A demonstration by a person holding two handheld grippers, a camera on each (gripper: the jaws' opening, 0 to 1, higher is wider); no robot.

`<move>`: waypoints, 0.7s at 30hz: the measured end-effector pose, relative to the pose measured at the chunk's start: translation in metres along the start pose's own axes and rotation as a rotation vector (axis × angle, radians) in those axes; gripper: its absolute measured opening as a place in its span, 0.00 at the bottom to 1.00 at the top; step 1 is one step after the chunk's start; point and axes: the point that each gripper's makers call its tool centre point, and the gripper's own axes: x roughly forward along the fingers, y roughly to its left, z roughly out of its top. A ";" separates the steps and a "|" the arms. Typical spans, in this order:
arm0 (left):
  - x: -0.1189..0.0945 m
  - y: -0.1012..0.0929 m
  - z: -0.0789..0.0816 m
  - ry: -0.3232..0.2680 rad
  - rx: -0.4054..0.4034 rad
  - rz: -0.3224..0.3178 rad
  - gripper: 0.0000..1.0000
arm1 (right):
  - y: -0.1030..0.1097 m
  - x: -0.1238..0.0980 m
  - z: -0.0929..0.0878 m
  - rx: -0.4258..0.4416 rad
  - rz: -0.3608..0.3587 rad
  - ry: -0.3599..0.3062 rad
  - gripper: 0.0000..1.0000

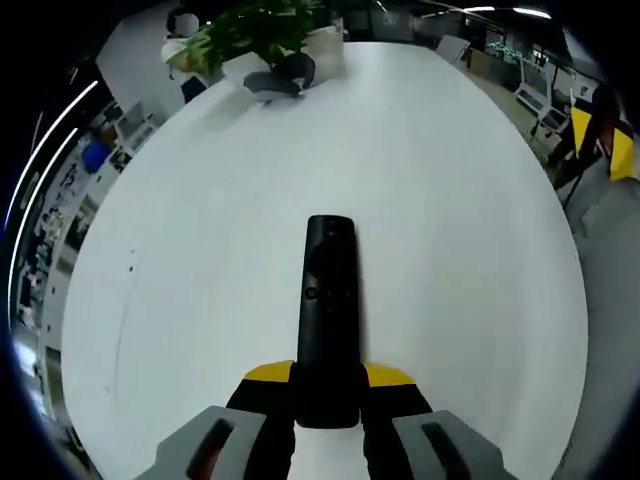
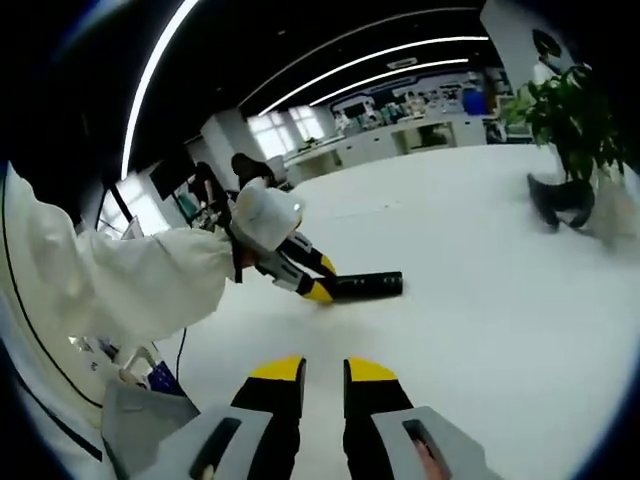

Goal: Press the specified remote control buttons in sequence, fully releasing each button before pressing the next.

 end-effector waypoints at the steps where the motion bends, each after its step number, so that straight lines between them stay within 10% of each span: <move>1: 0.001 0.003 0.000 0.001 0.003 0.003 0.22 | -0.001 0.000 0.000 -0.003 -0.004 0.001 0.12; 21: 0.015 0.061 0.006 0.036 0.040 -0.015 0.22 | -0.023 -0.001 -0.005 0.046 -0.046 0.012 0.12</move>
